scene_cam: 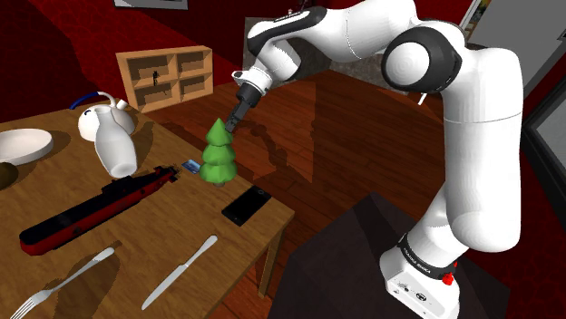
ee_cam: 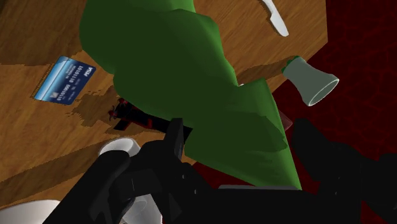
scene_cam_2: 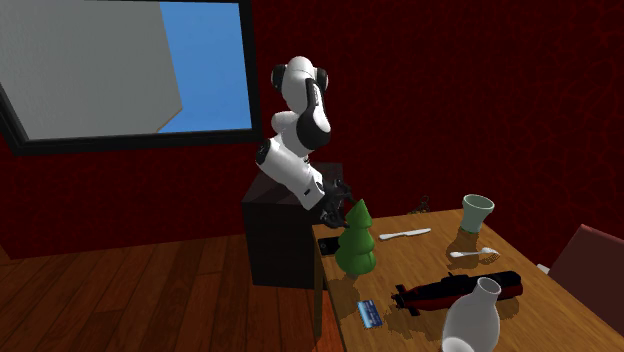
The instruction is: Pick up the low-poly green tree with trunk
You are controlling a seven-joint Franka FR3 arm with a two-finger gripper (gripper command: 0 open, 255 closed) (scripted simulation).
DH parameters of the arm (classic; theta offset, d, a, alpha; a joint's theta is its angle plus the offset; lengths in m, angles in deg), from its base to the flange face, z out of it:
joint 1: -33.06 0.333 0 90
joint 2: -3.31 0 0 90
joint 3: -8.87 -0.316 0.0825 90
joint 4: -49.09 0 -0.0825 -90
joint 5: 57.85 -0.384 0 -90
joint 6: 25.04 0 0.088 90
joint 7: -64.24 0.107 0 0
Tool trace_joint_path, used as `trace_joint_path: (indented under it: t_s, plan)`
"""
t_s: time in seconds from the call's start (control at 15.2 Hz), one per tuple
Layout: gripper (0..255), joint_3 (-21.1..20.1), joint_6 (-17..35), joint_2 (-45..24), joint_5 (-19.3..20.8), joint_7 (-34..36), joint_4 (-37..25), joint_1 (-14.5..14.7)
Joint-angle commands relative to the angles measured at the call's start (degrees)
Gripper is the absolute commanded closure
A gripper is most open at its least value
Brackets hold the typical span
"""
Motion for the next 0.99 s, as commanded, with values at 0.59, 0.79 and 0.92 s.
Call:
trace_joint_path:
  t_s: [0.59, 0.79, 0.92]
  plan:
    - [255, 0.3, -1.8, 1.6, 0.8, 2.0, -1.0, 0.0]
    - [255, 0.4, -2.9, 2.5, 1.2, 3.2, -1.7, -0.1]
    - [255, 0.5, -3.7, 3.1, 1.4, 4.1, -2.3, -0.1]
